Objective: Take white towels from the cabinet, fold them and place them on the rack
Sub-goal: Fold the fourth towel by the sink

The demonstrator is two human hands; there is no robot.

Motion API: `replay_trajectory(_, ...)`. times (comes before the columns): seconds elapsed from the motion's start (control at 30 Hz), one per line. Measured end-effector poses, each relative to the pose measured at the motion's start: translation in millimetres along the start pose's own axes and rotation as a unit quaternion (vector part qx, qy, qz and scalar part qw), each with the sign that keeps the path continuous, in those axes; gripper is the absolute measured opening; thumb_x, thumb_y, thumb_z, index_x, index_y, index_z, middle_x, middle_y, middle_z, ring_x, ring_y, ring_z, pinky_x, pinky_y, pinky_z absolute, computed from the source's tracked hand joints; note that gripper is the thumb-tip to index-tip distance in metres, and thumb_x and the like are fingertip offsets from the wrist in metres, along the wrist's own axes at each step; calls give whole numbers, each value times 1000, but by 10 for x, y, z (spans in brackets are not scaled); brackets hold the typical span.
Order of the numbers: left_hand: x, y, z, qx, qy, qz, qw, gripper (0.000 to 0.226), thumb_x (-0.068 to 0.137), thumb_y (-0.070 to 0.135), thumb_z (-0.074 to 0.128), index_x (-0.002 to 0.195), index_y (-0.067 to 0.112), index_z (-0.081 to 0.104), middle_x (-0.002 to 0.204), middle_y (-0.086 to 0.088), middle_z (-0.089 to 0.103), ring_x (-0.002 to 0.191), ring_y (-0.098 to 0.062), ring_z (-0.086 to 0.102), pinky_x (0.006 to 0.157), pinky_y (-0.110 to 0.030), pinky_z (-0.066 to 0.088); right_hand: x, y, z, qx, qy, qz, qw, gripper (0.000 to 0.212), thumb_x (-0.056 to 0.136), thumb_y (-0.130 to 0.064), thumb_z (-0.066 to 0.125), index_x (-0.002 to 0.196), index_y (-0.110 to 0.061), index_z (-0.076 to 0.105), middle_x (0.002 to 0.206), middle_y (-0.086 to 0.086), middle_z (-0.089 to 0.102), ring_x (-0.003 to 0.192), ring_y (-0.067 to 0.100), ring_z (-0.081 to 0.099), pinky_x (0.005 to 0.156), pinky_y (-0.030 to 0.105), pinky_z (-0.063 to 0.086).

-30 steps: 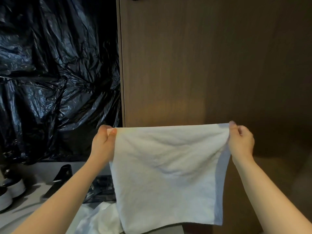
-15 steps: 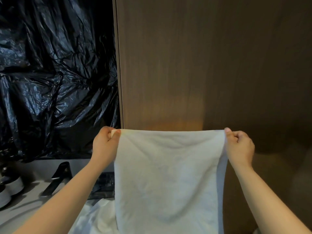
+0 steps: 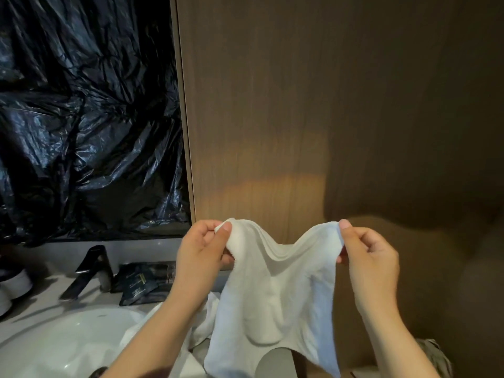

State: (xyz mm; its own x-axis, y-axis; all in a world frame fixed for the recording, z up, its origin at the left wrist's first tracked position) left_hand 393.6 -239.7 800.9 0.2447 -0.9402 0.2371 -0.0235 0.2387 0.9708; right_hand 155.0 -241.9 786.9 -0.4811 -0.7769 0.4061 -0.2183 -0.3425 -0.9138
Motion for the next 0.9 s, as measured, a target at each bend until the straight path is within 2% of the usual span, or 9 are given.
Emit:
replay_trajectory(0.07, -81, 33, 99, -41, -17, -13, 999, 15, 95, 18, 58, 95, 3, 62, 57, 3, 63, 45, -5, 55, 45, -15, 45, -101, -45, 59, 39, -24, 28, 999, 32, 90, -42, 63, 70, -17, 68, 61, 5, 65, 57, 19, 62, 57, 26, 53)
replay_trajectory(0.17, -178, 69, 202, -51, -45, -22, 997, 14, 94, 18, 59, 97, 5, 63, 59, 4, 66, 47, -2, 59, 48, -13, 47, -208, -126, 134, 77, -49, 62, 994, 29, 91, -39, 62, 76, -15, 69, 64, 3, 68, 57, 13, 64, 54, 17, 52)
replay_trajectory(0.3, -285, 51, 202, -60, -55, -43, 996, 13, 92, 15, 61, 102, 8, 67, 67, 3, 72, 54, -2, 64, 51, -12, 48, -352, -173, 176, 120, -76, 78, 987, 9, 91, -29, 64, 94, -22, 69, 69, -2, 70, 59, 13, 67, 53, 17, 52)
replay_trajectory(0.4, -399, 3, 190, -79, -67, -71, 992, 15, 90, 16, 63, 104, 11, 68, 80, -2, 76, 68, -11, 71, 57, -15, 53, -462, -172, 200, 99, -124, 69, 985, 15, 92, -28, 62, 105, -34, 66, 74, -9, 72, 64, 15, 69, 56, 16, 53)
replay_trajectory(0.5, -488, -37, 205, -123, -76, -101, 984, 19, 88, 13, 64, 106, 7, 67, 89, -11, 75, 78, -23, 72, 66, -24, 59, -538, -179, 223, 95, -171, 73, 978, 20, 94, -24, 59, 109, -35, 67, 83, -14, 73, 69, 15, 70, 58, 17, 54)
replay_trajectory(0.63, -540, -57, 218, -110, -86, -100, 985, 18, 88, 13, 64, 105, 8, 66, 90, -7, 76, 80, -21, 73, 68, -25, 59, -589, -226, 237, 97, -225, 52, 968, 20, 93, -18, 60, 104, -25, 74, 91, -7, 75, 76, 15, 72, 62, 22, 57)
replay_trajectory(0.7, -549, -66, 194, -97, -83, -90, 988, 17, 87, 13, 65, 103, 10, 67, 89, -5, 76, 79, -18, 73, 66, -22, 58, -586, -241, 228, 115, -240, 55, 962, 20, 92, -15, 59, 103, -21, 75, 88, -2, 75, 70, 14, 71, 60, 22, 57)
replay_trajectory(0.77, -557, -72, 172, -88, -80, -83, 989, 15, 87, 14, 66, 102, 12, 67, 88, -4, 77, 77, -17, 73, 64, -20, 56, -578, -240, 215, 118, -256, 58, 958, 20, 92, -15, 59, 104, -22, 74, 86, -2, 75, 68, 19, 70, 60, 22, 57)
replay_trajectory(0.9, -559, -58, 135, -83, -72, -60, 992, 11, 85, 10, 68, 97, 10, 68, 83, -5, 76, 69, -13, 72, 58, -17, 52, -591, -254, 231, 124, -284, 54, 949, 24, 87, -26, 60, 105, -27, 75, 94, -1, 75, 74, 27, 70, 64, 25, 59)
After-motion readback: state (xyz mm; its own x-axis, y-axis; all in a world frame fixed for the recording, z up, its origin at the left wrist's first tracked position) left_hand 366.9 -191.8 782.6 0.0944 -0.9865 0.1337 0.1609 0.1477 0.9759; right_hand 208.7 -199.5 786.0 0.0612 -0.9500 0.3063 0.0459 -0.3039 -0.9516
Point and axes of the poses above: each hand's wrist, its own x-axis towards the middle knuckle, its own z-axis out of the palm, y = z × x, the point moved 1 cm from there along x, towards the middle knuckle
